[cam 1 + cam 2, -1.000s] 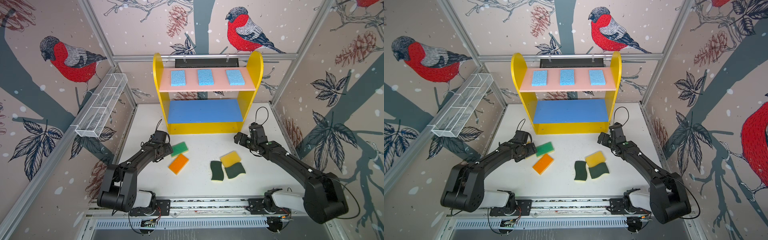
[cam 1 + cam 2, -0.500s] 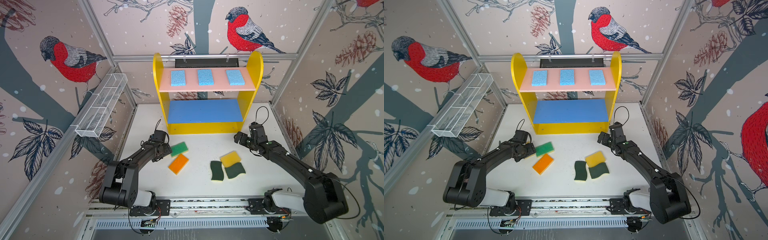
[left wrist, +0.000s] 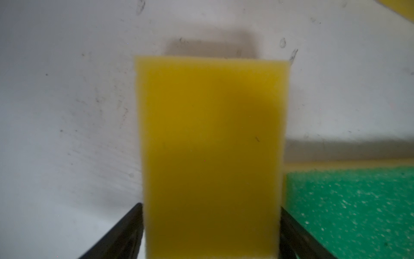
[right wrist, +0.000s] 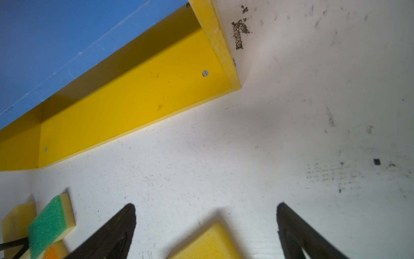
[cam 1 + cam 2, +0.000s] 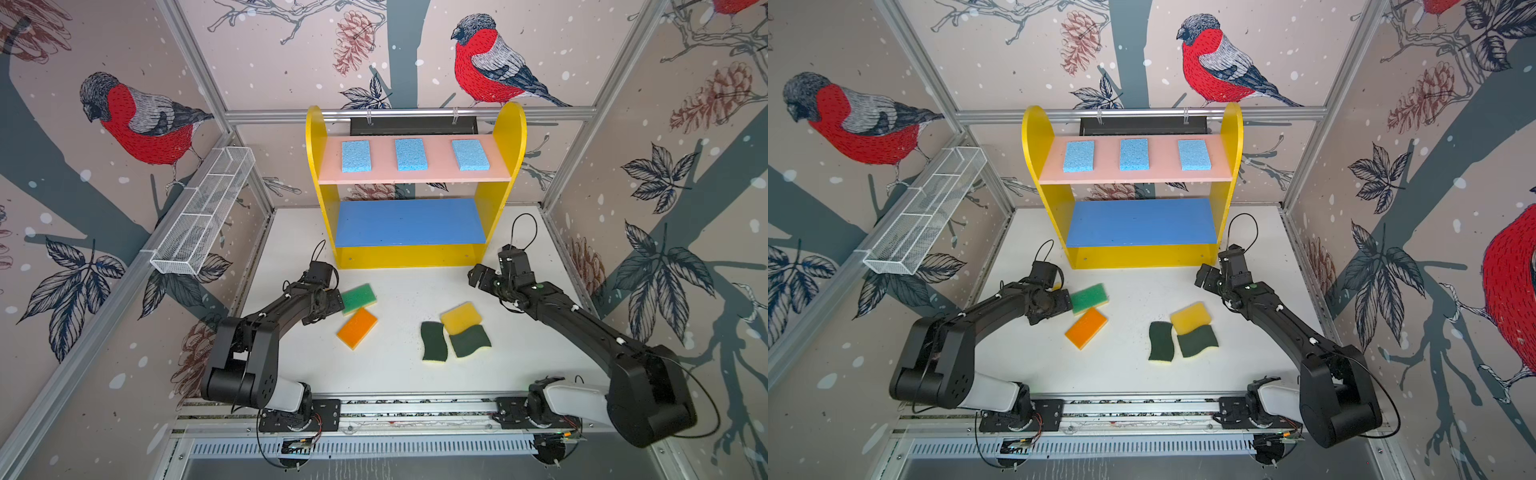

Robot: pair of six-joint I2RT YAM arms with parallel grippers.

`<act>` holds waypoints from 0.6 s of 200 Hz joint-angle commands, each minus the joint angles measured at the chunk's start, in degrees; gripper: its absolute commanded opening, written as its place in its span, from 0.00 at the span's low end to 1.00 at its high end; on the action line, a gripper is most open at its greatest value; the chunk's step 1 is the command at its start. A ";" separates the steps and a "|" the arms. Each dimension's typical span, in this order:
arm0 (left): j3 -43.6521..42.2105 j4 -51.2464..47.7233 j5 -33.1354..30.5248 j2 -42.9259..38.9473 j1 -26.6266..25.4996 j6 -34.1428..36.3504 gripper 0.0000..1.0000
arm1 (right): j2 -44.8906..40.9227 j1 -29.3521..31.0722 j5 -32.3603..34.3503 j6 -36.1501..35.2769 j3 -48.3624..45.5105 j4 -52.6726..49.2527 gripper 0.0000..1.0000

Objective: Place and organize the cleaning sponges onto the shelf
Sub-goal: 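Close the left gripper on the yellow sponge's end and lift it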

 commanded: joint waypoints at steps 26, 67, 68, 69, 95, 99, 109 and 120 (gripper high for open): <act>-0.08 0.23 -0.58 -0.38 0.19 1.30 0.83 | -0.24 0.03 0.29 -0.34 -0.20 0.83 0.98; -1.15 0.61 -2.06 -0.56 0.16 0.55 0.78 | -0.26 -0.04 -0.10 -0.38 -0.40 1.20 0.98; -1.15 0.62 -2.06 -0.56 0.15 0.55 0.78 | -0.25 0.01 -0.10 -0.38 -0.39 1.22 0.98; -1.15 0.62 -2.06 -0.56 0.14 0.55 0.78 | -0.25 -0.02 -0.10 -0.43 -0.39 1.23 0.98; -1.37 1.57 -1.46 -0.30 0.14 1.13 0.73 | -0.27 -0.04 0.04 -0.72 -0.46 1.24 0.98; -1.41 1.64 -1.43 -0.22 0.13 1.16 0.73 | -0.26 0.01 0.07 -0.68 -0.47 1.30 0.98; -1.50 1.92 -1.45 -0.13 0.14 1.27 0.71 | -0.24 -0.01 0.11 -0.72 -0.68 1.37 0.98; -1.51 2.15 -1.30 -0.28 0.14 1.48 0.68 | -0.95 0.03 0.16 -0.68 -0.90 1.33 0.98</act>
